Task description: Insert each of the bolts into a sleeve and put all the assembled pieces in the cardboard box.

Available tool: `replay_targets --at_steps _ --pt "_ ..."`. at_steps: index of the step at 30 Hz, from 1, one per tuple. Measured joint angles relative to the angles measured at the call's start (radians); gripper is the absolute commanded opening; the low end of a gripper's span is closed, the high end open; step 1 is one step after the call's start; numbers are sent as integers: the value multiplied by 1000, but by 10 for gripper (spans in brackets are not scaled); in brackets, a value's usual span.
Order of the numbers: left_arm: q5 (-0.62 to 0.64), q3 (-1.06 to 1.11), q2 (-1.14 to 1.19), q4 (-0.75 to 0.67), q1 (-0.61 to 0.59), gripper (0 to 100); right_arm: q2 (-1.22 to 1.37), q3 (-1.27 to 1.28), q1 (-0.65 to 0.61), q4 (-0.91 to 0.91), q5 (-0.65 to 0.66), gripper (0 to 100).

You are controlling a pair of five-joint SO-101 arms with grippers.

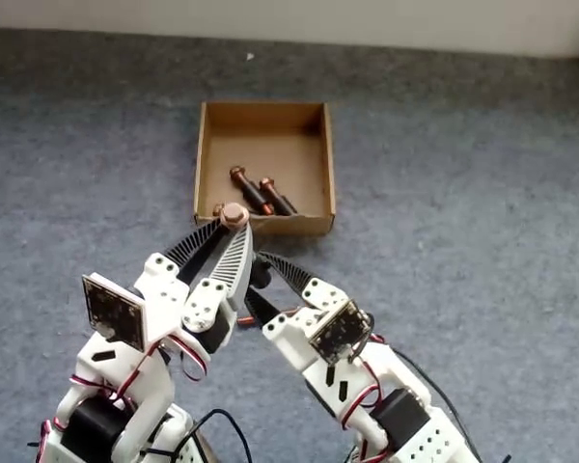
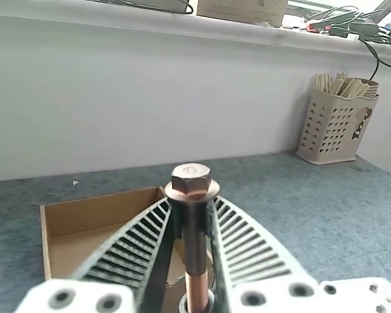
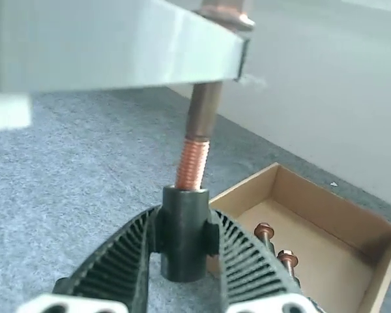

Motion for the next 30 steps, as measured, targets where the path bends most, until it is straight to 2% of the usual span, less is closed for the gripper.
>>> replay_targets --at_steps 9,15,30 --pt "0 18 0 -5 -29 10 0 0 34 0 -40 4" --pt "0 43 -2 -8 -35 160 0 0 43 2 -40 4" --pt "-5 68 8 3 -60 165 -3 0 97 0 -40 4"
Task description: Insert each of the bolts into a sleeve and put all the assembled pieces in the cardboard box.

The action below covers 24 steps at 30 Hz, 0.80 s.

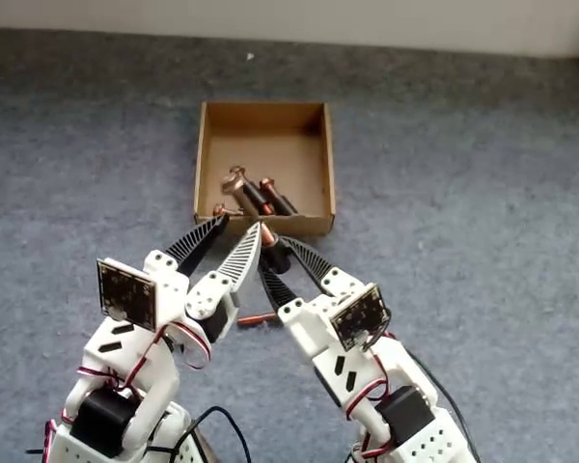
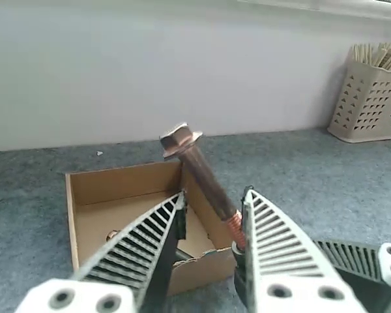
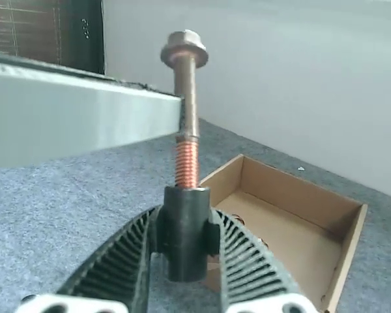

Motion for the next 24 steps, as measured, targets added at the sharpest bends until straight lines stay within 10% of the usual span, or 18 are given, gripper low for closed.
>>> replay_targets --at_steps 24 --pt "-54 -87 -2 137 -38 160 -2 -3 84 0 -2 4"
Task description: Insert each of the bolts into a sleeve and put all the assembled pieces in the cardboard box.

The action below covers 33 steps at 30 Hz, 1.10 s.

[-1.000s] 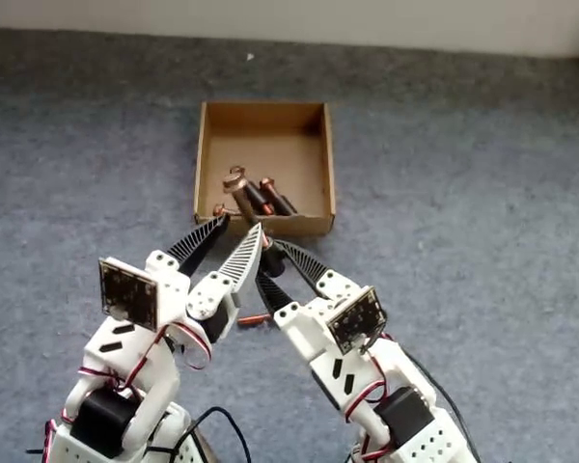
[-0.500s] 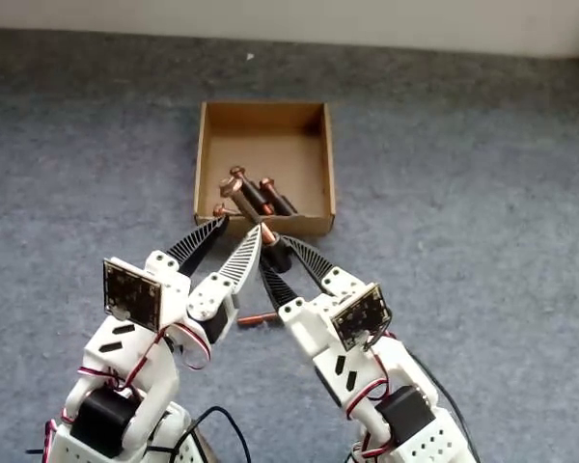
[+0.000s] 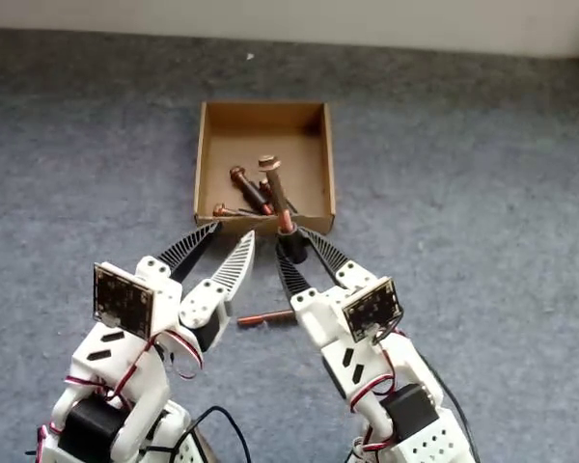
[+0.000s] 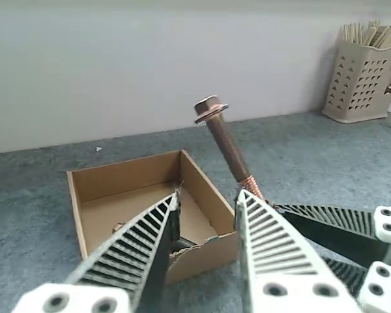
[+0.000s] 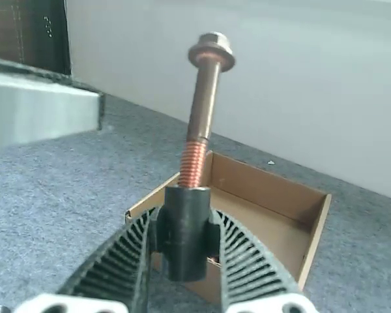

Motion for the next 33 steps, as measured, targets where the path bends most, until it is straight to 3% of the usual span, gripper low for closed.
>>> replay_targets --at_steps 4,14,33 --pt "2 40 -2 -54 -78 95 0 -5 -3 21 -3 4" --pt "15 265 3 -456 -140 63 0 -158 -109 284 -75 4" --pt "21 275 3 -489 -201 63 0 -269 -176 436 -75 4"
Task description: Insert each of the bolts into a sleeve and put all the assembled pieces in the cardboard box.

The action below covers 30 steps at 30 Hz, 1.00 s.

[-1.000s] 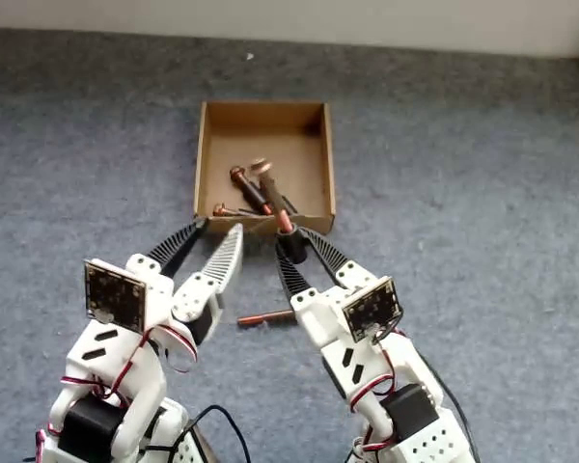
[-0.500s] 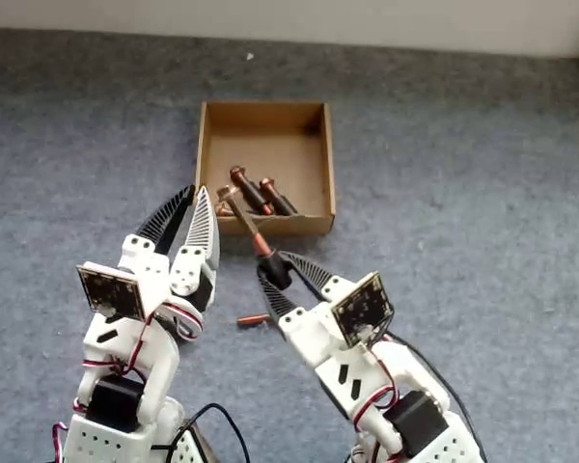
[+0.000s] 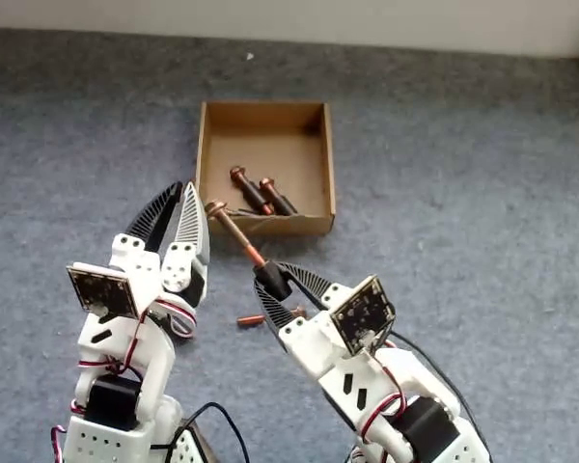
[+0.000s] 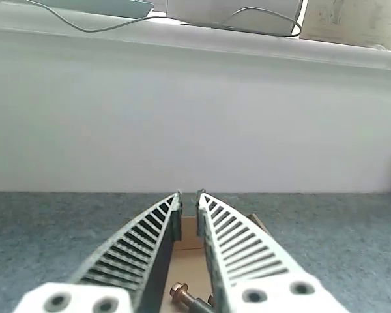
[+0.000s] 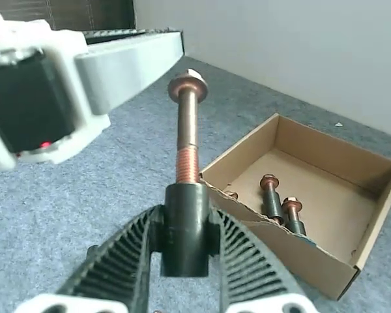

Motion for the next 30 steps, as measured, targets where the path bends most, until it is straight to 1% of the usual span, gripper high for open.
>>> replay_targets --at_steps 7,11,16,21,23,30 --pt "3 2 0 -37 -68 63 0 0 0 3 0 4" --pt "3 5 0 -37 -68 63 0 0 0 3 0 4" --pt "3 26 0 -41 -68 63 0 -83 0 3 0 4" --pt "3 26 0 -43 -71 63 -3 -127 0 -68 0 4" --pt "3 26 0 -43 -94 63 -5 -127 0 -78 0 4" --pt "3 43 0 -100 -95 63 -5 -127 -8 -80 0 4"
